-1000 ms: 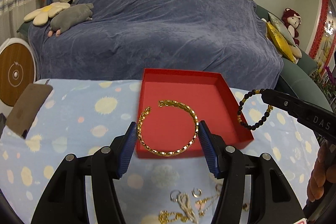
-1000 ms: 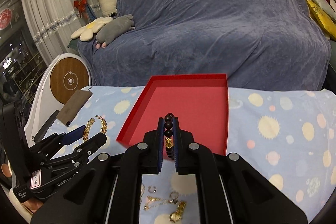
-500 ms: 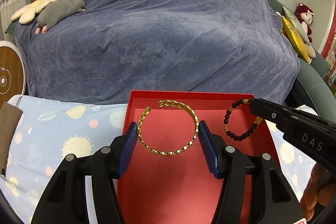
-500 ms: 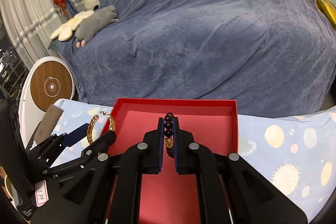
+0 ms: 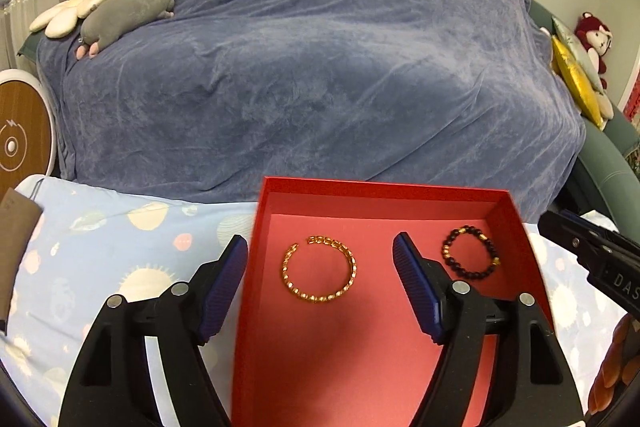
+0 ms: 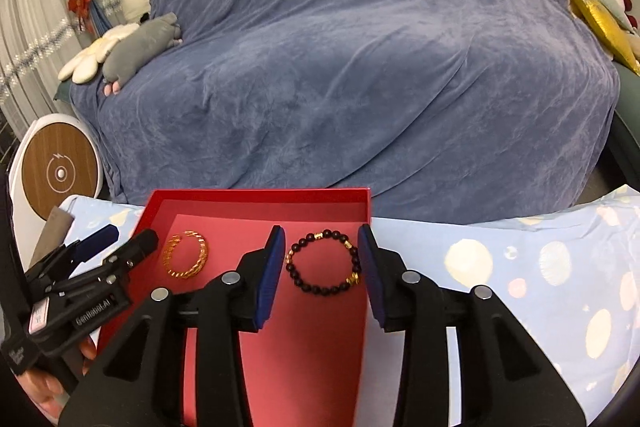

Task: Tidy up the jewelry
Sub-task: 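Move both tools back over the remaining jewelry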

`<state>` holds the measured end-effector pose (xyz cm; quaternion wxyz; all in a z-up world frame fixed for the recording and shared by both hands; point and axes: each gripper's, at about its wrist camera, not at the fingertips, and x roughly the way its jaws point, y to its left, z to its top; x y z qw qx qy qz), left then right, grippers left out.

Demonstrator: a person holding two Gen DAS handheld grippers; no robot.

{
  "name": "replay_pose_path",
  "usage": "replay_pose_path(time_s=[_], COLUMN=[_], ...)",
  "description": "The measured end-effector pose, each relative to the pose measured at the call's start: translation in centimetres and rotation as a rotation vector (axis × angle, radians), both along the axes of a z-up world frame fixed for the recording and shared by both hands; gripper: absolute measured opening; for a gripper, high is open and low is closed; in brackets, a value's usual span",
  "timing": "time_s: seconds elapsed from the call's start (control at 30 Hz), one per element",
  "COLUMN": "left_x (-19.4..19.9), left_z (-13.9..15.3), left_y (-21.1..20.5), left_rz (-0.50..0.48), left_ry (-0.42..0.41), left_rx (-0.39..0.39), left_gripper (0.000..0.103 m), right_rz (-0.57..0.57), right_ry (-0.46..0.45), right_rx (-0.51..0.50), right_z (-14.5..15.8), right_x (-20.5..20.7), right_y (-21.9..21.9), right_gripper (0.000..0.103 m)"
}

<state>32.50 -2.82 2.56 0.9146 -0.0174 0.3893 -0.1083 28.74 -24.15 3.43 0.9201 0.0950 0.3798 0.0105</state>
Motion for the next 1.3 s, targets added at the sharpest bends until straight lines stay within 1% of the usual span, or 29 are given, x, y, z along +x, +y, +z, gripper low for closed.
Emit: replay_pose_path(time_s=[0.07, 0.13, 0.2, 0.27, 0.4, 0.53, 0.67, 0.73, 0.8, 0.9, 0.93, 1.0, 1.1, 1.17, 1.3], left_x=[-2.2, -4.6, -7.3, -9.9, -14.8, -19.1, -22.4, -23.6, -24.3, -24.7, -24.8, -25.2, -26.1, -26.5, -26.6], left_z=[1.3, 2.3, 2.8, 3.0, 2.6, 1.6, -0.1, -1.1, -2.3, -3.8, -4.0, -4.6, -5.3, -5.6, -5.6], left_y=[1.3, 2.4, 3.6, 4.5, 5.5, 6.7, 7.1, 7.4, 7.2, 6.0, 5.6, 5.0, 4.6, 4.6, 4.4], left_rz=[0.005, 0.019, 0.038, 0.050, 0.054, 0.060, 0.059, 0.061, 0.056, 0.018, 0.009, -0.025, -0.059, -0.073, -0.084], left_ry=[-0.020, -0.035, -0.041, -0.041, -0.029, -0.002, 0.037, 0.057, 0.077, 0.088, 0.083, 0.087, 0.101, 0.109, 0.123], left_rx=[-0.037, -0.049, -0.043, -0.030, 0.032, 0.020, 0.018, -0.002, -0.008, 0.025, 0.042, 0.063, 0.075, 0.071, 0.022], left_gripper=[0.074, 0.074, 0.074, 0.074, 0.074, 0.074, 0.074, 0.074, 0.074, 0.074, 0.074, 0.074, 0.074, 0.074, 0.074], right_rz=[0.008, 0.021, 0.032, 0.036, 0.036, 0.031, 0.025, 0.028, 0.043, 0.071, 0.080, 0.089, 0.107, 0.117, 0.135], right_ry=[-0.012, -0.023, -0.022, -0.019, -0.003, 0.017, 0.023, 0.024, 0.050, 0.099, 0.101, 0.111, 0.122, 0.126, 0.133], right_rx=[-0.002, -0.004, 0.001, 0.008, 0.012, 0.077, 0.080, 0.056, 0.034, 0.042, 0.044, 0.015, -0.003, -0.019, -0.037], right_z=[0.8, 1.5, 1.8, 2.0, 1.9, 0.9, -0.4, -1.4, -2.5, -3.8, -4.2, -4.5, -5.0, -5.2, -5.3], right_x=[-2.2, -5.2, -8.3, -11.1, -16.1, -19.8, -22.7, -23.8, -24.1, -23.7, -24.0, -24.3, -24.9, -25.2, -25.5], right_y=[0.0, 0.3, 0.7, 1.1, 2.0, 2.4, 3.2, 3.7, 4.2, 4.7, 4.7, 5.1, 5.7, 6.2, 7.1], right_gripper=[0.037, 0.043, 0.046, 0.046, 0.046, 0.047, 0.048, 0.049, 0.050, 0.050, 0.050, 0.050, 0.050, 0.049, 0.049])
